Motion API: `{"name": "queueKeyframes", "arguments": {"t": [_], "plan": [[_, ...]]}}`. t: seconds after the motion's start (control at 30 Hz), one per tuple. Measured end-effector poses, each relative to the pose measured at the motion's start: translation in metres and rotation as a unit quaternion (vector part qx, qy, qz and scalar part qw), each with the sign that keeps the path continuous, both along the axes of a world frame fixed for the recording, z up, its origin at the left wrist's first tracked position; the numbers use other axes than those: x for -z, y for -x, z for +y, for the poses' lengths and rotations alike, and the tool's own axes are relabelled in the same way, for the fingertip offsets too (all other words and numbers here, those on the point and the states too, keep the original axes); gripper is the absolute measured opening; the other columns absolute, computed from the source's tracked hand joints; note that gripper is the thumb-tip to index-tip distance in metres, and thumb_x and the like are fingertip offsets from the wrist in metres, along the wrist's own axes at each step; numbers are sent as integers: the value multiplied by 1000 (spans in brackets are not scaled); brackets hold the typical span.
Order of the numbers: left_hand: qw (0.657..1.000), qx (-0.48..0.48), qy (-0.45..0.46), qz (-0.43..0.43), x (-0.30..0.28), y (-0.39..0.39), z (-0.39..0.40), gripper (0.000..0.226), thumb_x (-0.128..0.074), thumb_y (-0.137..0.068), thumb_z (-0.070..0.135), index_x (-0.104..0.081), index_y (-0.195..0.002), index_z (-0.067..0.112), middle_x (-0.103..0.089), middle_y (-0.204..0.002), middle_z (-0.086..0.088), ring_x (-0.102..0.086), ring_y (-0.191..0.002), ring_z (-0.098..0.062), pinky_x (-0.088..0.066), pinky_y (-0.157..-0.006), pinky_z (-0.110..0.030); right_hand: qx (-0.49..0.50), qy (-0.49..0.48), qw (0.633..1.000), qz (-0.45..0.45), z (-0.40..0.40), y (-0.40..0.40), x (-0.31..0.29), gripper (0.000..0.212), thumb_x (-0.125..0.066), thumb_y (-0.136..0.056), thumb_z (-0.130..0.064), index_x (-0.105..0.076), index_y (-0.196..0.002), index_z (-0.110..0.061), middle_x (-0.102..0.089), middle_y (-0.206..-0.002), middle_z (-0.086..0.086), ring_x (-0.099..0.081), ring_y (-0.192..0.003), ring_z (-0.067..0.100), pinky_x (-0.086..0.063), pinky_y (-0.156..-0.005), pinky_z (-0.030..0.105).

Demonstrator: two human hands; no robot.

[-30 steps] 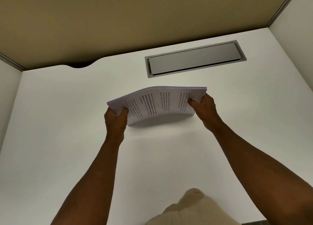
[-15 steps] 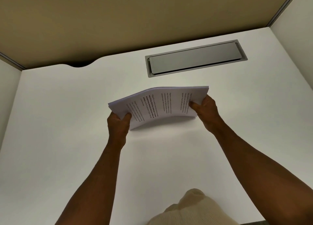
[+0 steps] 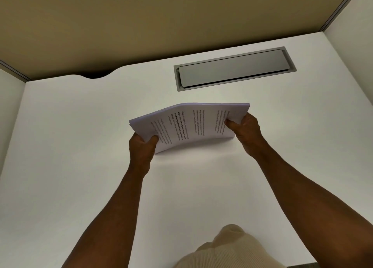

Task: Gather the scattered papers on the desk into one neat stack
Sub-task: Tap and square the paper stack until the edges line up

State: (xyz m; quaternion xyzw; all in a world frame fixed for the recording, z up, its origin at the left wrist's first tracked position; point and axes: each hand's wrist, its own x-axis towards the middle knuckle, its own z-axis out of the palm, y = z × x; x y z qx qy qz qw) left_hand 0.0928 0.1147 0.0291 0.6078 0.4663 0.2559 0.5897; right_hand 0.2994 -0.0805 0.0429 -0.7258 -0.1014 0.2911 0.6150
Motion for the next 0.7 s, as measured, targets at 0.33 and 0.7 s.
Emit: {"name": "queueKeyframes", "arguments": {"t": [0.33,0.7], "plan": [[1000,-17,0,19,4,-4,-2,28,-64,-88,-2,-58,-112,12,-65,-96,9,-63,-90,-8,-52,-68,-8,5,8,1000,11,2,2,-4,28,-67,-86,-4,-61,-108,-20,-67,-93,-10,-64,-88,10,-51,-64,9],[987,99,-95,87,-42,-16,5,22,-63,-87,12,-63,-109,12,-67,-91,5,-64,-82,-12,-51,-59,-12,-33,163,879,-447,22,17,-49,94,-73,-77,-34,-17,-150,-18,-27,-155,5,-26,-142,22,-24,-119,40]]}}
